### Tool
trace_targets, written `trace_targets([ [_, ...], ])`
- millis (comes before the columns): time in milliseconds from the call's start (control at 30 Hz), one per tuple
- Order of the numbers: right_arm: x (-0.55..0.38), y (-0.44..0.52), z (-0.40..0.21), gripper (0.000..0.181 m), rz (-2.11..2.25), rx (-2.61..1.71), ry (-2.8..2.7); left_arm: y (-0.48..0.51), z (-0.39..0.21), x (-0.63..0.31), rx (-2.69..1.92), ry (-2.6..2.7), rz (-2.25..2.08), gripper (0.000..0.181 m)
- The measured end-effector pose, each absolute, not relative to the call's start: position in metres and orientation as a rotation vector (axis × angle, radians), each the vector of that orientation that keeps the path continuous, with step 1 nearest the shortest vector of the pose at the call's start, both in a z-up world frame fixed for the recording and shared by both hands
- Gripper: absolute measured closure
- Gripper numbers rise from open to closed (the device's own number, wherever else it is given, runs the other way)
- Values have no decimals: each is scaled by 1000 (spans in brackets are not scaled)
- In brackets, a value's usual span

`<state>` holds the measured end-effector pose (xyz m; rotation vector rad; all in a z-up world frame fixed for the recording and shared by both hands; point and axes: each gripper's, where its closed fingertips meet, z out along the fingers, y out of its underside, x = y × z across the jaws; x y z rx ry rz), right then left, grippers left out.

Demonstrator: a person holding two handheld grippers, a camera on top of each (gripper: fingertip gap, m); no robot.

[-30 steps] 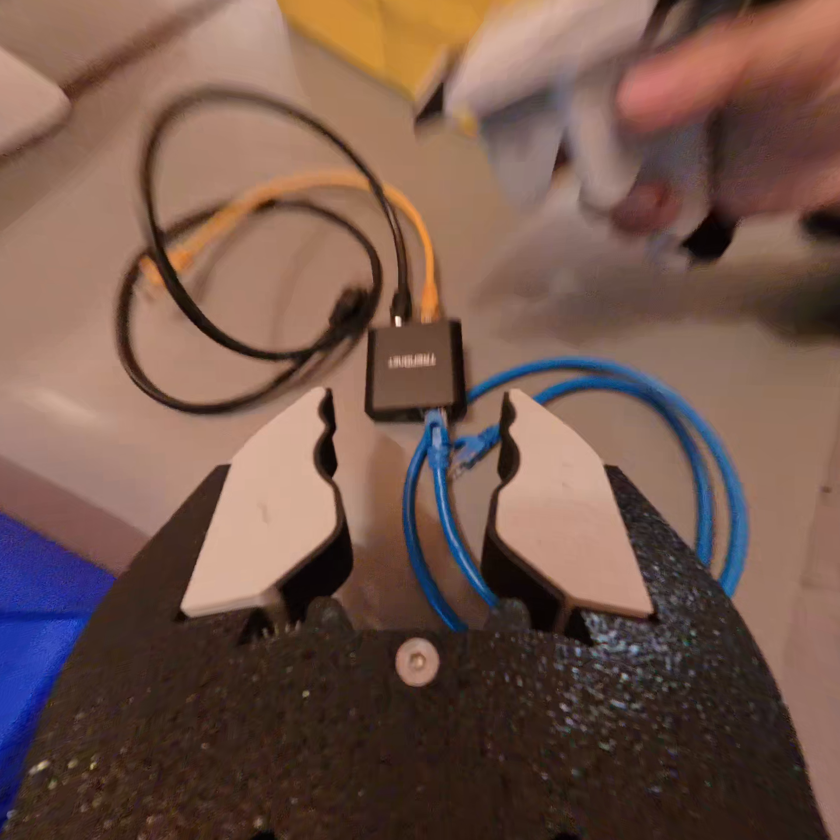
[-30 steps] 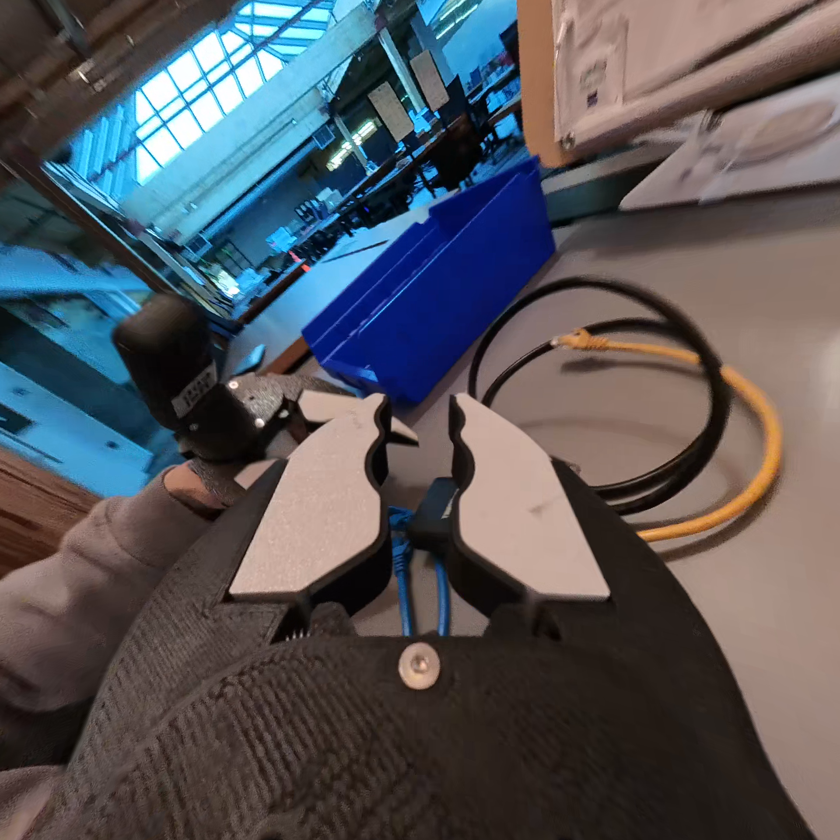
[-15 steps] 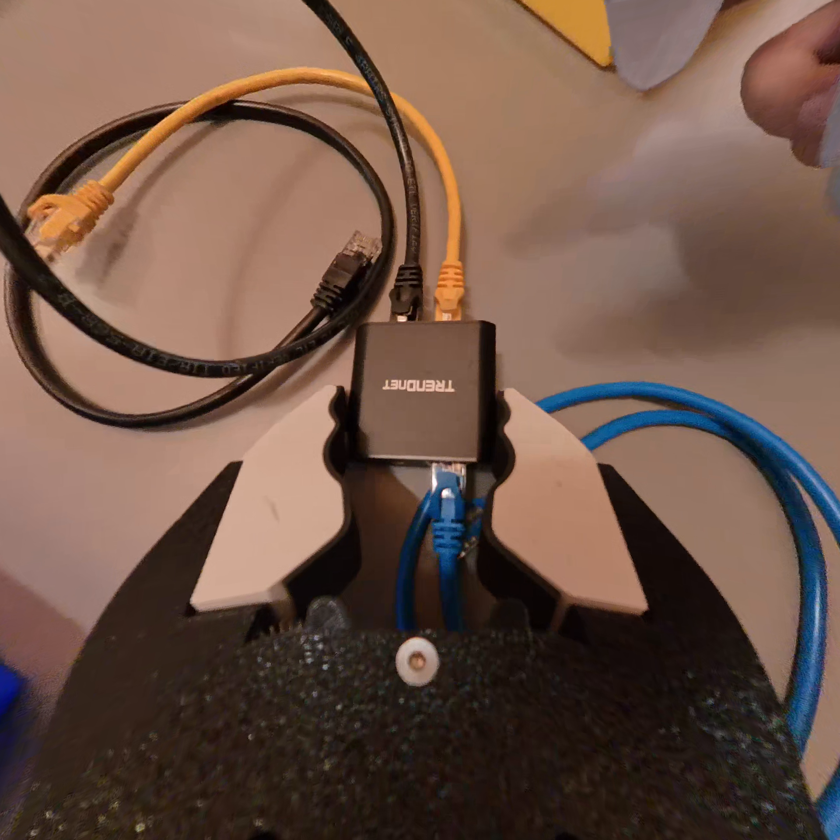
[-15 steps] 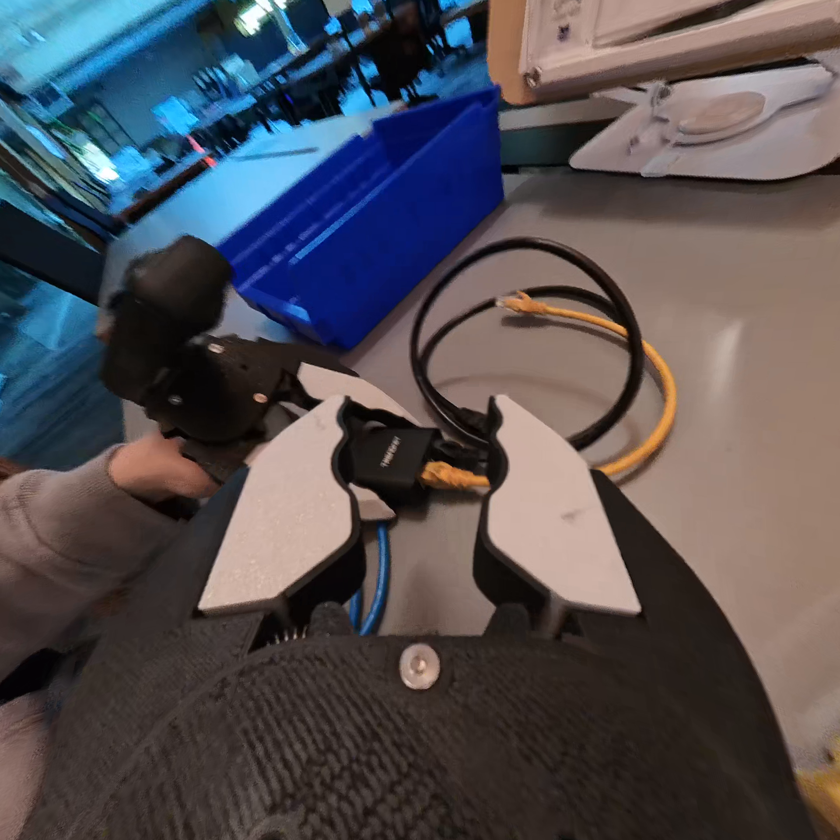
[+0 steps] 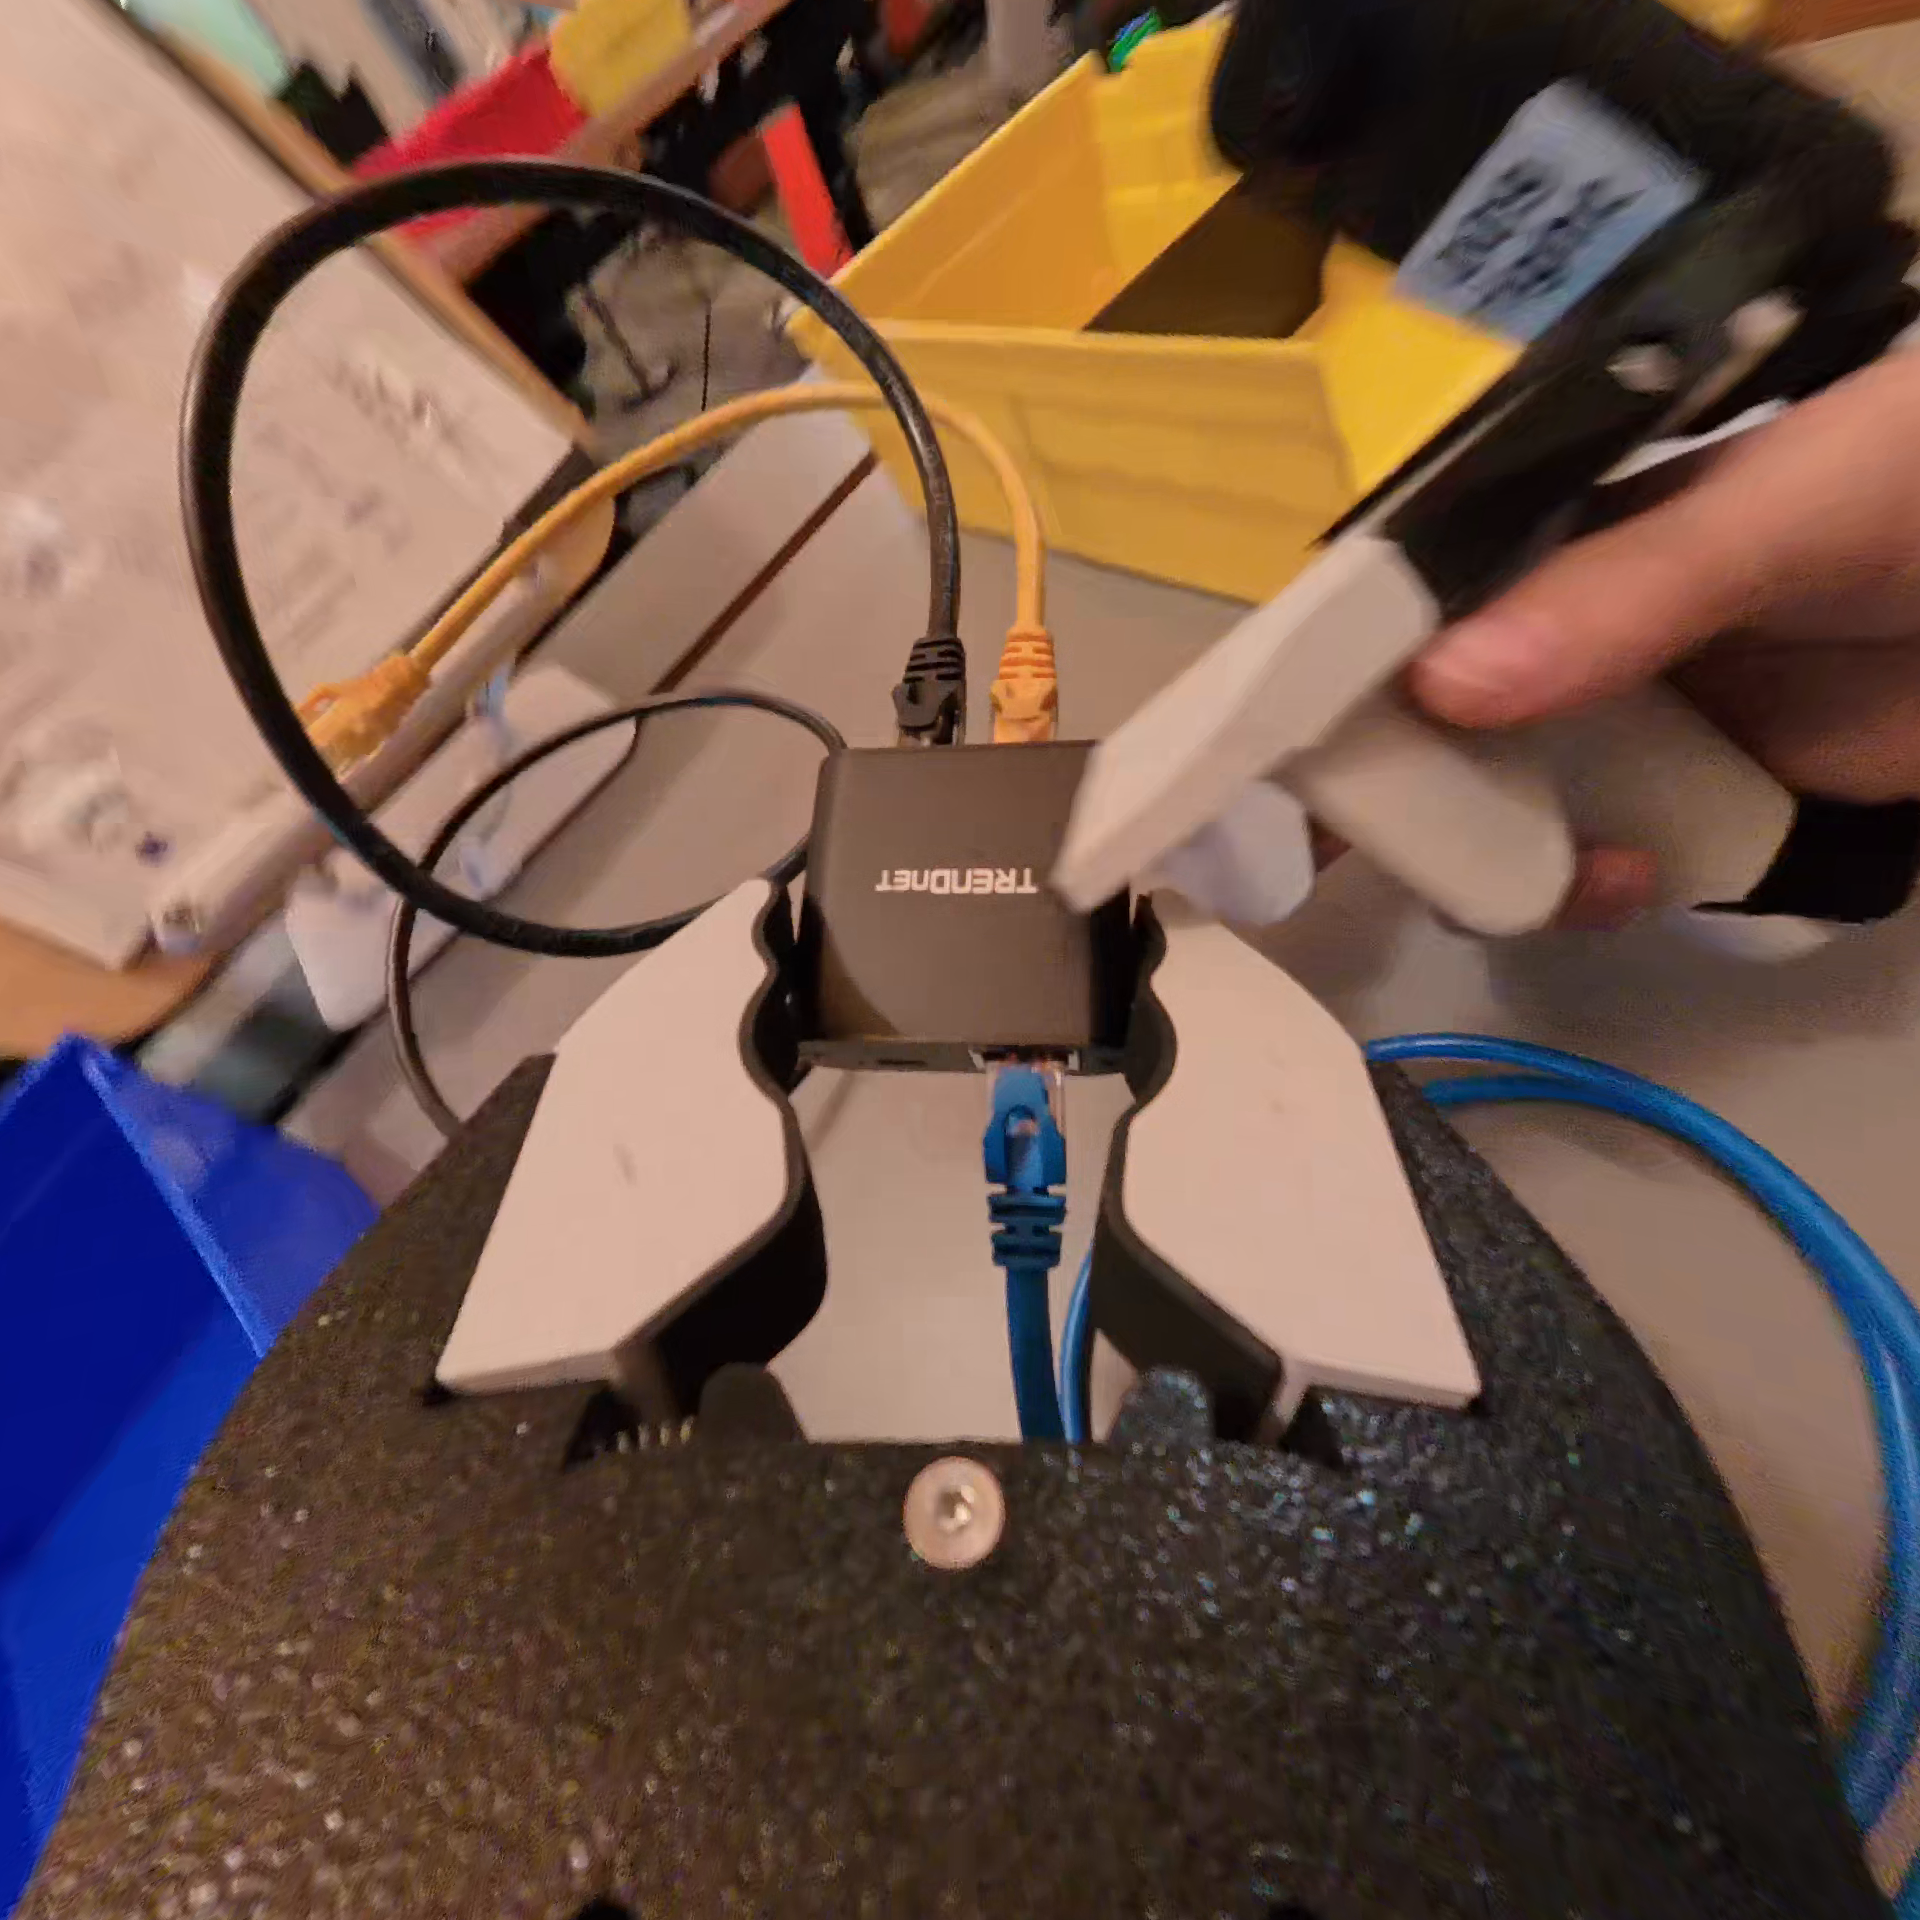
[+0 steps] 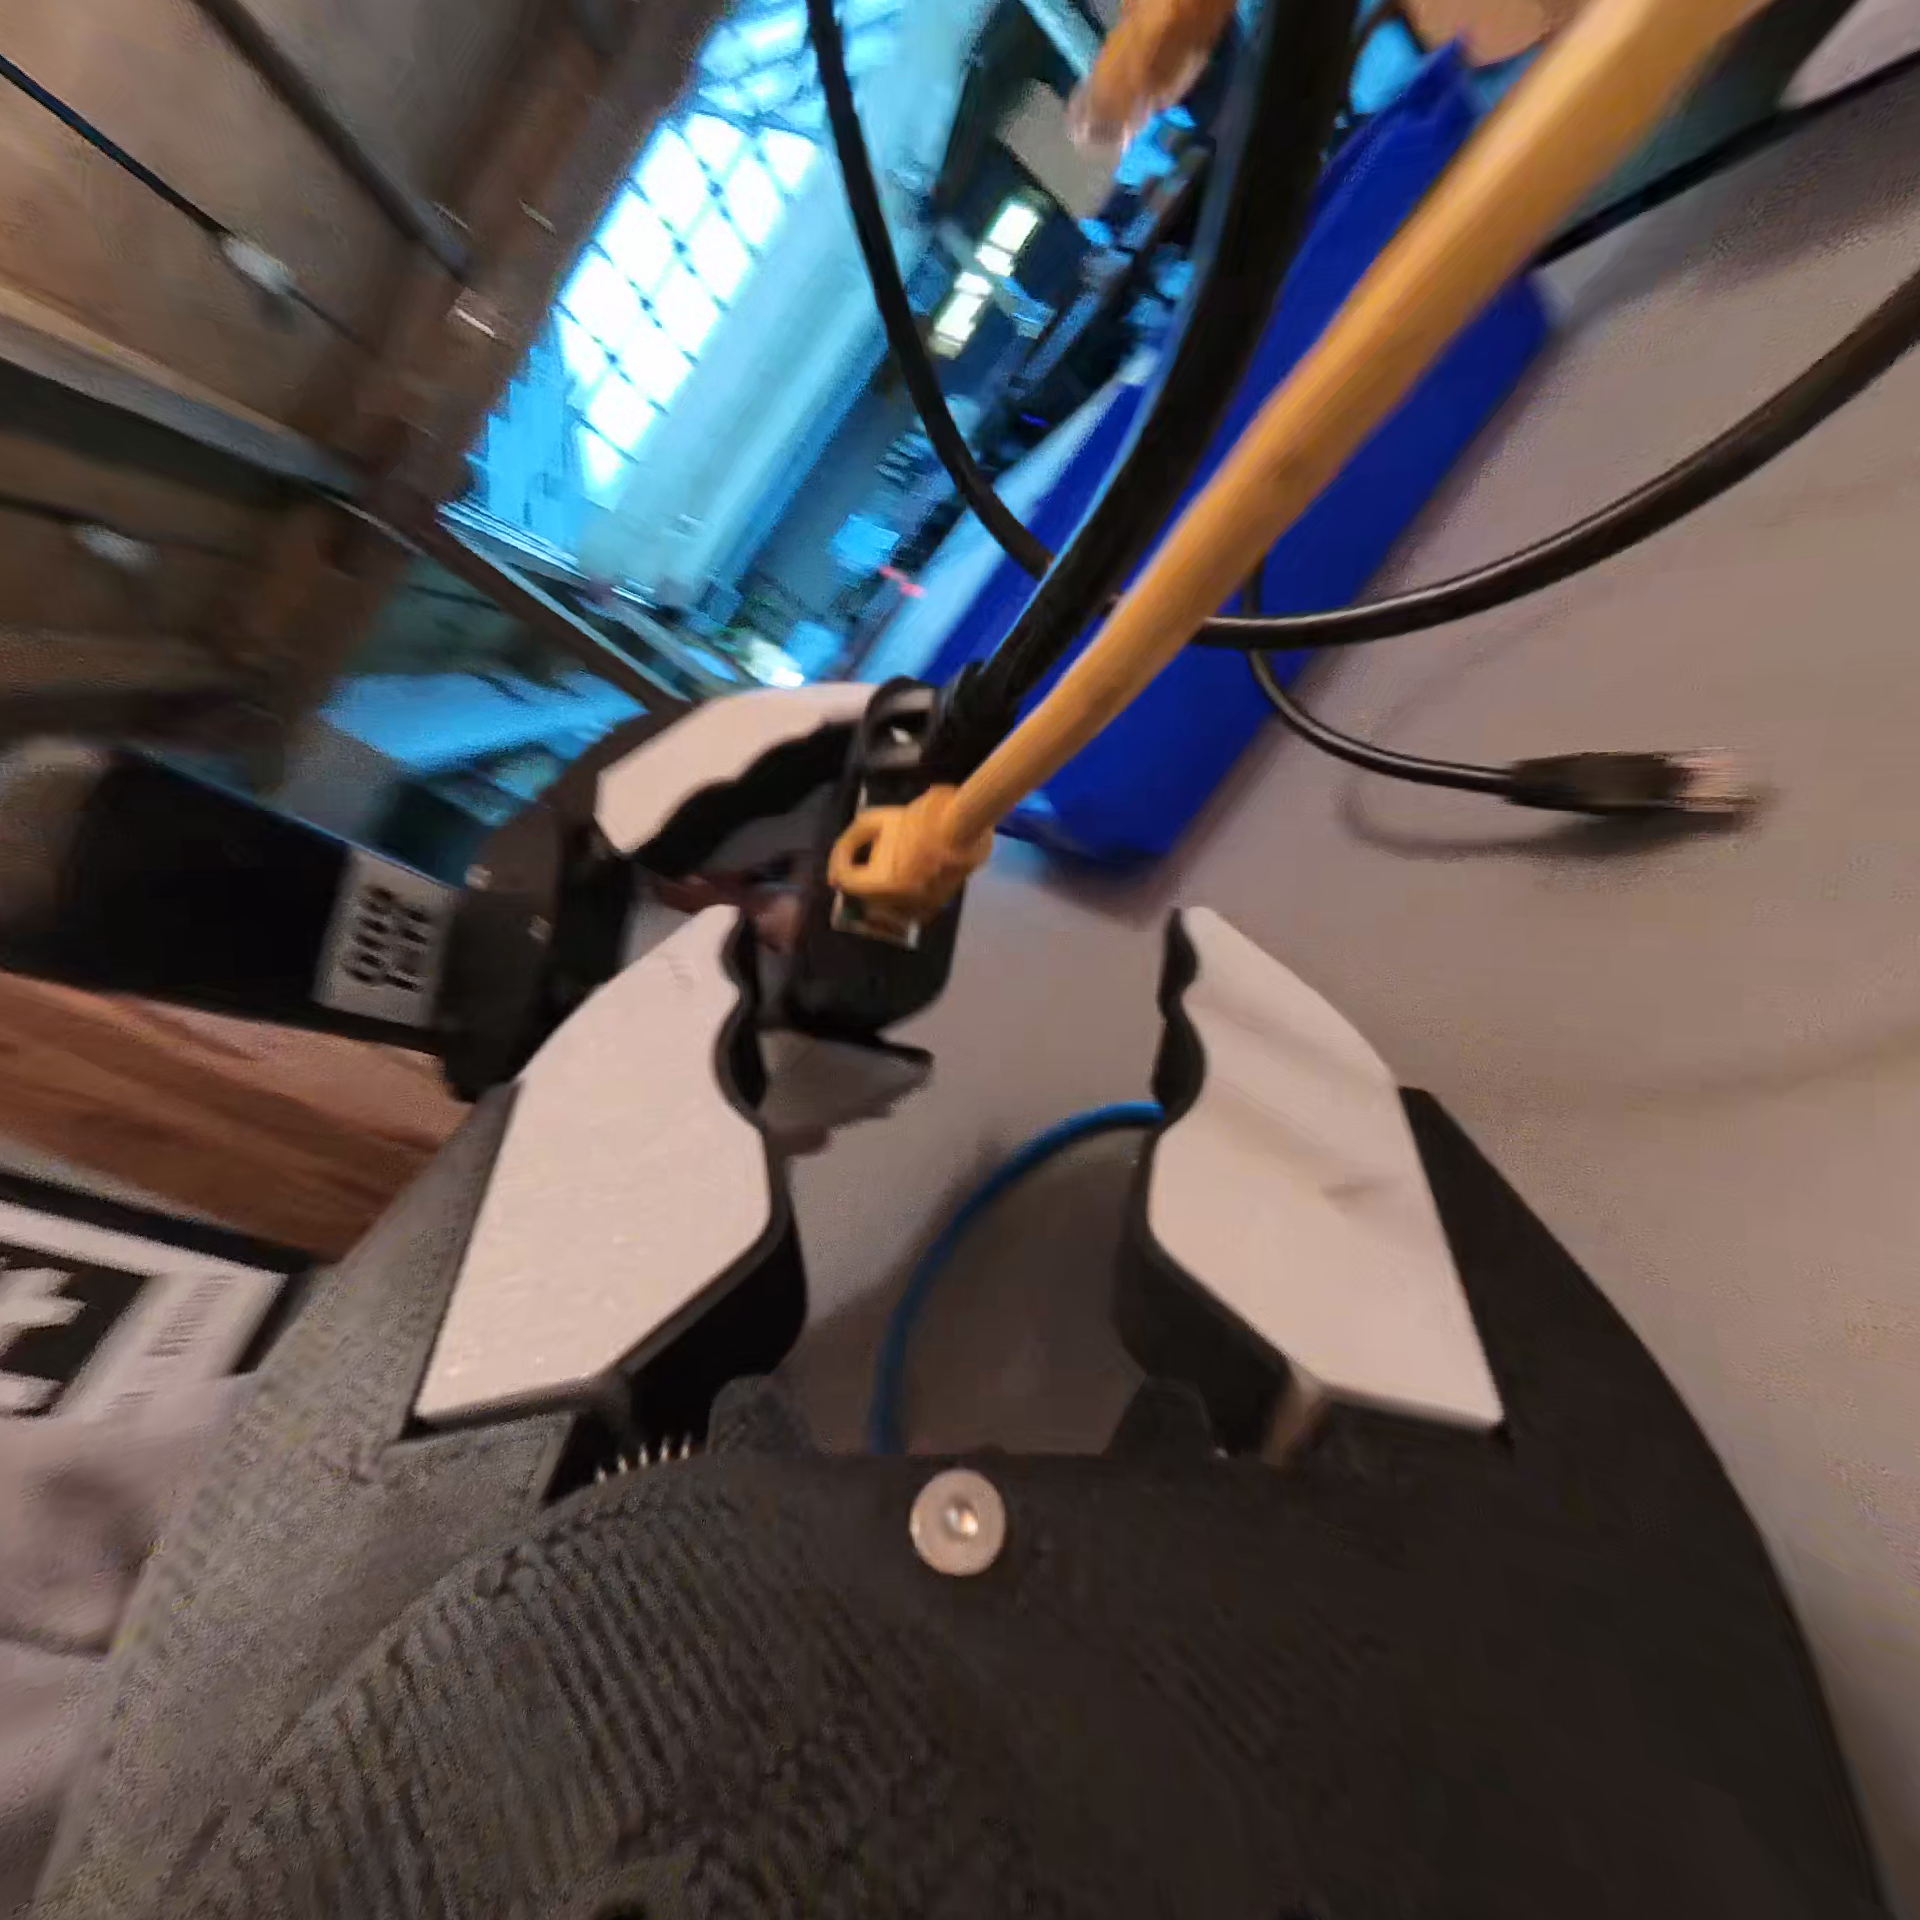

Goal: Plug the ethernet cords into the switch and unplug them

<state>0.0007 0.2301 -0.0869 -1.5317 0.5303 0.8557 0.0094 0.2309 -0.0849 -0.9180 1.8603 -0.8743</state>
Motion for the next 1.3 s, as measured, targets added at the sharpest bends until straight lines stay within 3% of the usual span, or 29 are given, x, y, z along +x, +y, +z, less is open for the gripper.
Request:
trace_targets([
  [33, -4, 230, -80, 125, 939, -1473, 516, 225, -84, 8, -868, 1873, -854, 120],
  [67, -10, 228, -76, 149, 1006, -1433, 487, 222, -85, 8, -843, 1891, -828, 120],
  [133, -11, 228, -76, 155, 1057, -1413, 494, 221, -87, 8, -804, 1893, -793, 120],
  [567, -28, 230, -57, 157, 1374, -1166, 604, 219, -76, -3, -768, 1773, -1062, 109],
  [867, -30, 231, -59, 156, 1287, -1249, 549, 220, -81, -5, -763, 1756, -1101, 109],
  [1067, -6, 226, -69, 136, 1084, -1355, 587, 230, -80, -7, -798, 1749, -1131, 110],
  [1200, -10, 226, -64, 135, 1108, -1345, 566, 237, -79, -8, -871, 1713, -1190, 109],
  [1300, -5, 223, -62, 145, 1110, -1284, 603, 238, -81, -13, -919, 1680, -1261, 110],
])
